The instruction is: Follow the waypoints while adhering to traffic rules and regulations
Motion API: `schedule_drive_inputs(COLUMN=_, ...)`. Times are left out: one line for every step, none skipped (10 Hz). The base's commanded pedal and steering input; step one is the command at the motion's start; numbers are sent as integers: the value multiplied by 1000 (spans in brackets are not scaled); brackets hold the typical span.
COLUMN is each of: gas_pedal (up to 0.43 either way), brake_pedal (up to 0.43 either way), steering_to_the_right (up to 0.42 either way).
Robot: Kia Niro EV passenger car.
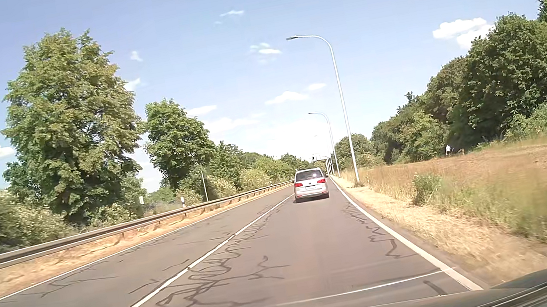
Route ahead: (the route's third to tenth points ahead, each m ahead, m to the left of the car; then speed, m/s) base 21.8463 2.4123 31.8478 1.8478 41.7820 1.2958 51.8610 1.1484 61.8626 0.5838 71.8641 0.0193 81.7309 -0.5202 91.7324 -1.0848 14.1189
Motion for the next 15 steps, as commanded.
schedule_drive_inputs(gas_pedal=209, brake_pedal=30, steering_to_the_right=11)
schedule_drive_inputs(gas_pedal=209, brake_pedal=30, steering_to_the_right=11)
schedule_drive_inputs(gas_pedal=209, brake_pedal=30, steering_to_the_right=10)
schedule_drive_inputs(gas_pedal=209, brake_pedal=30, steering_to_the_right=9)
schedule_drive_inputs(gas_pedal=209, brake_pedal=30, steering_to_the_right=8)
schedule_drive_inputs(gas_pedal=209, brake_pedal=30, steering_to_the_right=8)
schedule_drive_inputs(gas_pedal=209, brake_pedal=30, steering_to_the_right=7)
schedule_drive_inputs(gas_pedal=209, brake_pedal=30, steering_to_the_right=7)
schedule_drive_inputs(gas_pedal=209, brake_pedal=30, steering_to_the_right=7)
schedule_drive_inputs(gas_pedal=209, brake_pedal=30, steering_to_the_right=7)
schedule_drive_inputs(gas_pedal=209, brake_pedal=30, steering_to_the_right=7)
schedule_drive_inputs(gas_pedal=209, brake_pedal=30, steering_to_the_right=7)
schedule_drive_inputs(gas_pedal=209, brake_pedal=30, steering_to_the_right=7)
schedule_drive_inputs(gas_pedal=209, brake_pedal=30, steering_to_the_right=7)
schedule_drive_inputs(gas_pedal=209, brake_pedal=30, steering_to_the_right=6)
